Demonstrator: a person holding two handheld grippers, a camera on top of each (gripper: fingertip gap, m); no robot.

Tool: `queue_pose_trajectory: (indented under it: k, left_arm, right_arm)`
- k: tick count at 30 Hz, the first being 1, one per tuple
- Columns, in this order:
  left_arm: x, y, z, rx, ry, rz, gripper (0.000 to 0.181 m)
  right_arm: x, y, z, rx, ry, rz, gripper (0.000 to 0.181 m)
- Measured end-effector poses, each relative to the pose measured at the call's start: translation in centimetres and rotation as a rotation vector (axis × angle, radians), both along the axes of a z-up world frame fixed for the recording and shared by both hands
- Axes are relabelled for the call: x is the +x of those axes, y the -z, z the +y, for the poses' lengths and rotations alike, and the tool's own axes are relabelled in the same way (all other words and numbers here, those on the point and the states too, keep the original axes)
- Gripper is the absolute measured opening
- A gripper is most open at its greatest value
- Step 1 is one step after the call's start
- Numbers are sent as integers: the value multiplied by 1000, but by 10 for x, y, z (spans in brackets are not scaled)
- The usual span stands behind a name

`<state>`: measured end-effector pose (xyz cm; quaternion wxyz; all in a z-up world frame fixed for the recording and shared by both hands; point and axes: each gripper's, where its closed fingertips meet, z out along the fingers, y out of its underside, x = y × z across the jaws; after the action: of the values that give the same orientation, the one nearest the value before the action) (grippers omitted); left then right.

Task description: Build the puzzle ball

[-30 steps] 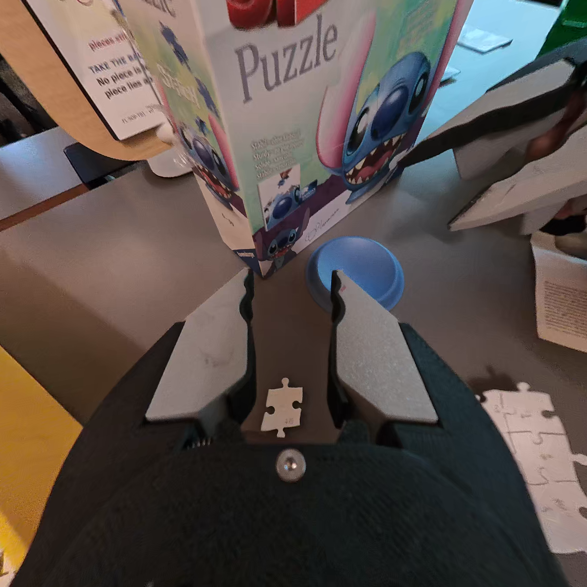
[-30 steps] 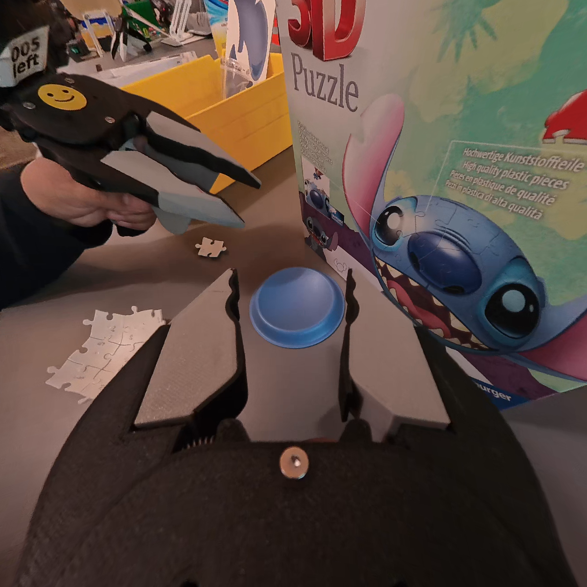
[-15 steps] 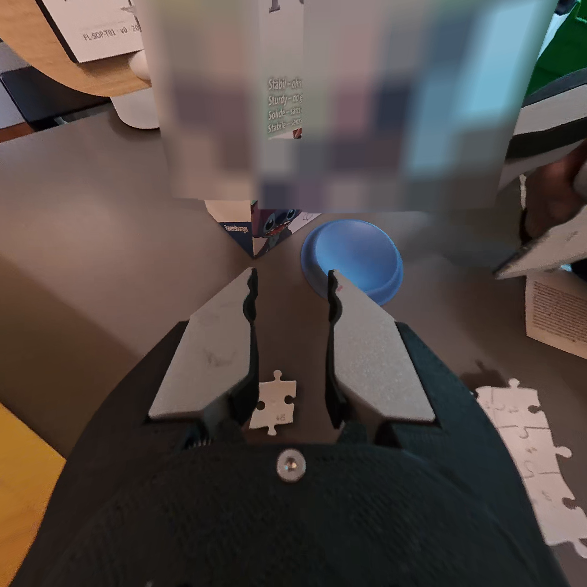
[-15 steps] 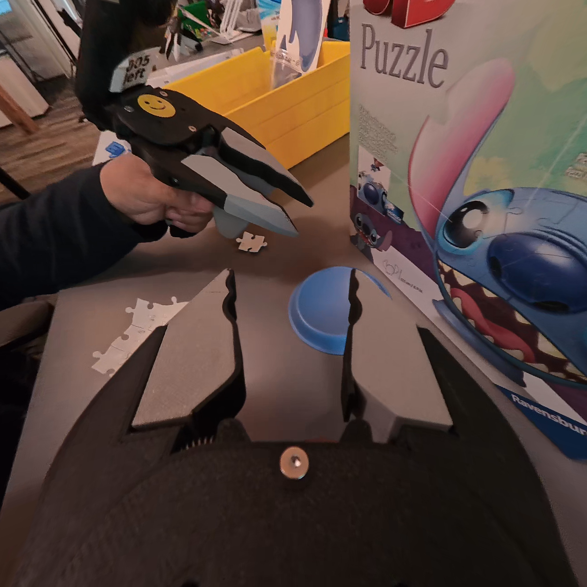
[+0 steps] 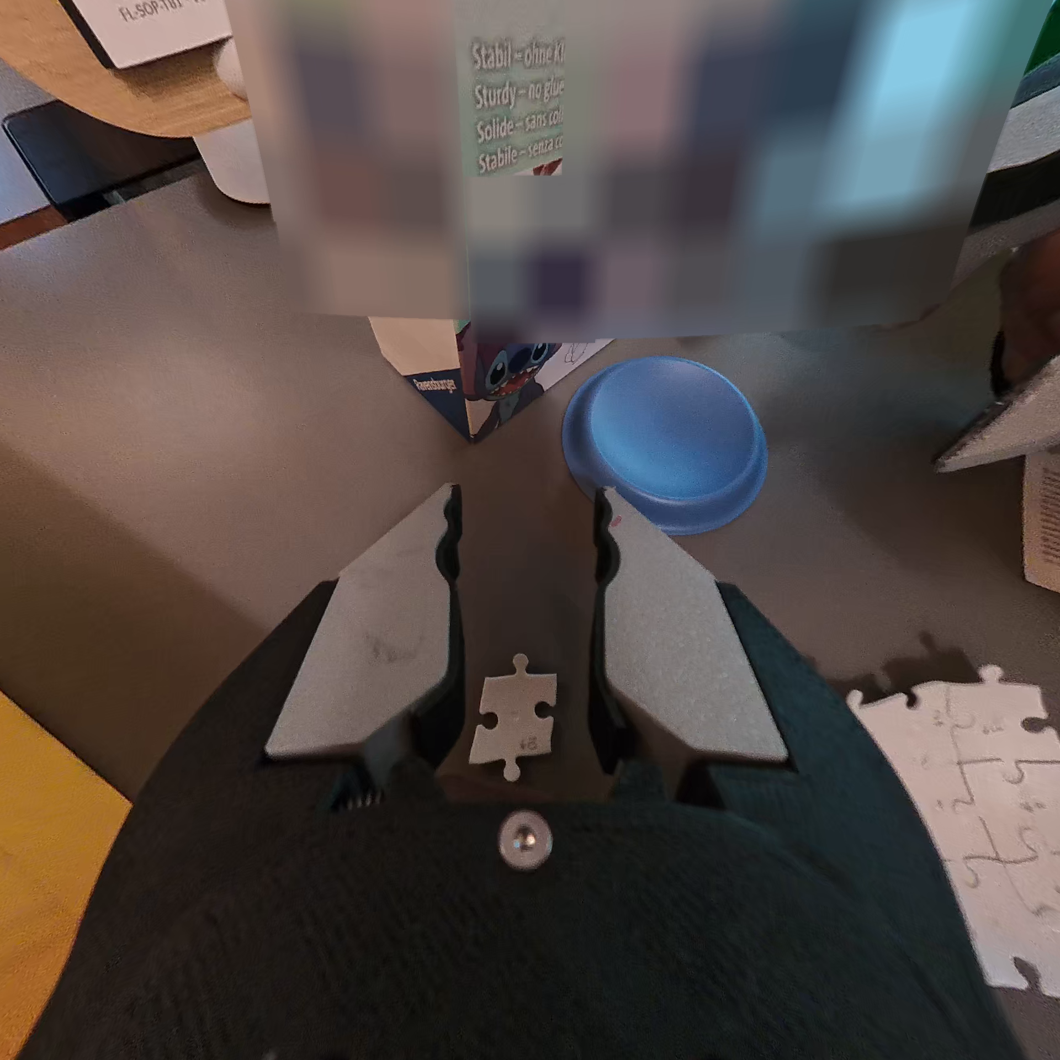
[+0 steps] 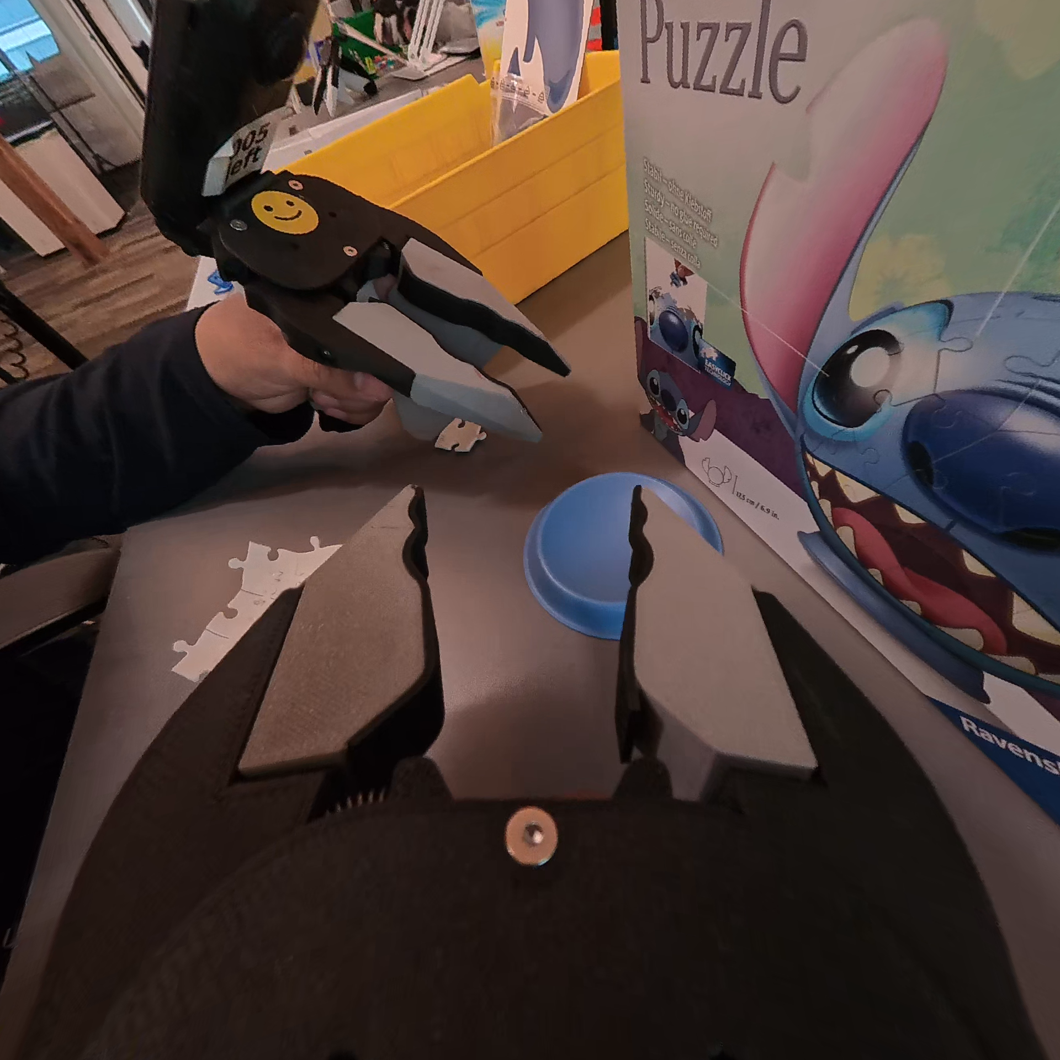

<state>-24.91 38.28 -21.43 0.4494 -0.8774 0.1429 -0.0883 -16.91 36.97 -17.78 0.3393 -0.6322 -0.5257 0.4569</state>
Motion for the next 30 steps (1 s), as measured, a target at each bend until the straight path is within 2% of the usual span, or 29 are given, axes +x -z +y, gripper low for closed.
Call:
queue_pose_trajectory:
  k: [11, 17, 21, 24, 30]
  left_arm:
    - [7, -27, -10, 115, -13, 82, 45]
    - [-7, -31, -30, 26, -68, -1, 48]
    - [0, -34, -41, -64, 1, 39, 49]
    - [3, -20, -44, -183, 38, 112, 50]
    - [-9, -2, -38, -358, 16, 199, 47]
  right_arm:
    - [1, -8, 4, 108, 53, -3, 68]
    - [0, -3, 6, 132, 62, -26, 69]
    - [2, -1, 10, 150, 69, -43, 68]
    - [5, 1, 16, 140, 82, -46, 68]
    - [11, 0, 31, 113, 117, -28, 67]
